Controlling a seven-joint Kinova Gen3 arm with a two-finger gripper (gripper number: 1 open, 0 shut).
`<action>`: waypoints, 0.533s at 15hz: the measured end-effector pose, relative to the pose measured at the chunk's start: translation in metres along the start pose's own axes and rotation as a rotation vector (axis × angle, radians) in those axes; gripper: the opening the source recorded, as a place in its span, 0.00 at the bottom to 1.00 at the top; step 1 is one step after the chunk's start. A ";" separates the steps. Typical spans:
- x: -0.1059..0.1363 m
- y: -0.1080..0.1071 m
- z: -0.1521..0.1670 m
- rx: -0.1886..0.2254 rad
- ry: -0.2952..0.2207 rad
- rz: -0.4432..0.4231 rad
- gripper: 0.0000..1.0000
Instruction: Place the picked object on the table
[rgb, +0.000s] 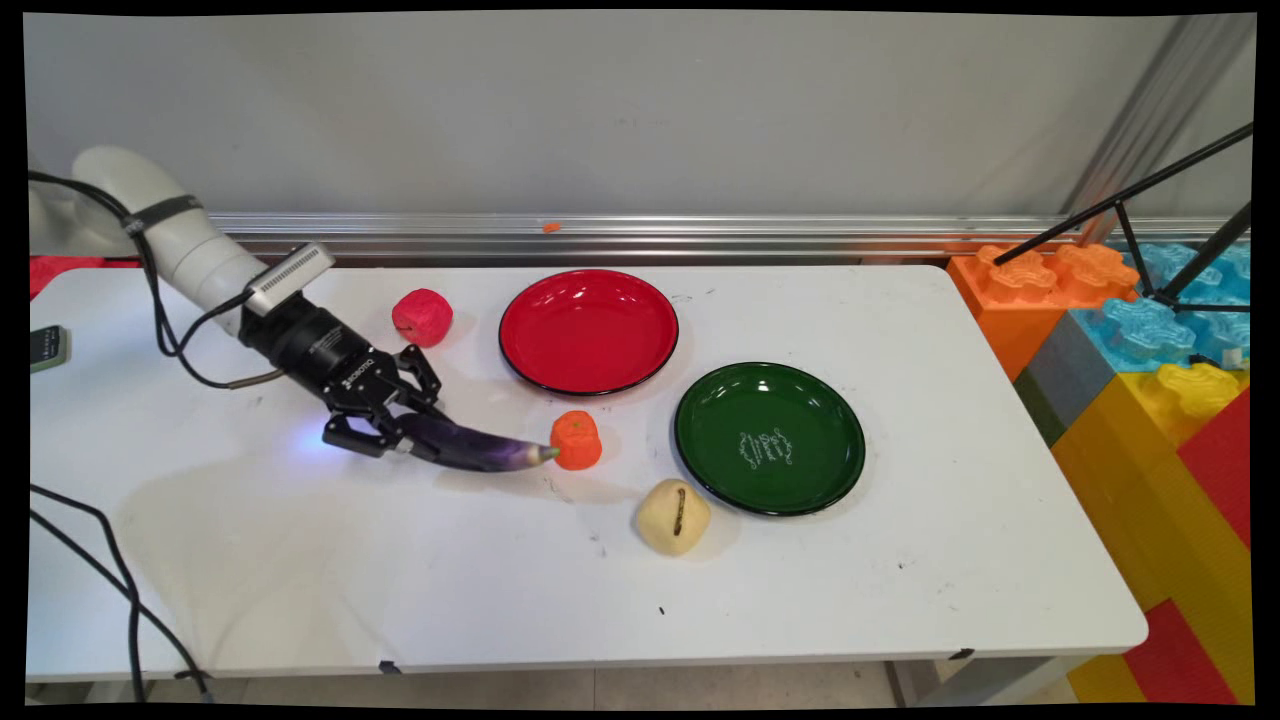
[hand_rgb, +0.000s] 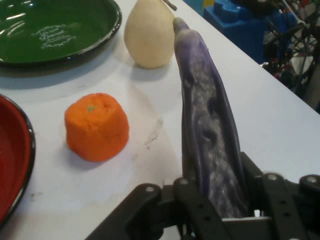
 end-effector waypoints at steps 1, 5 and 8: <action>-0.001 0.001 0.000 -0.003 0.001 0.003 0.00; -0.001 0.007 0.006 -0.015 0.008 0.016 0.00; 0.000 0.009 0.011 -0.021 0.014 0.021 0.00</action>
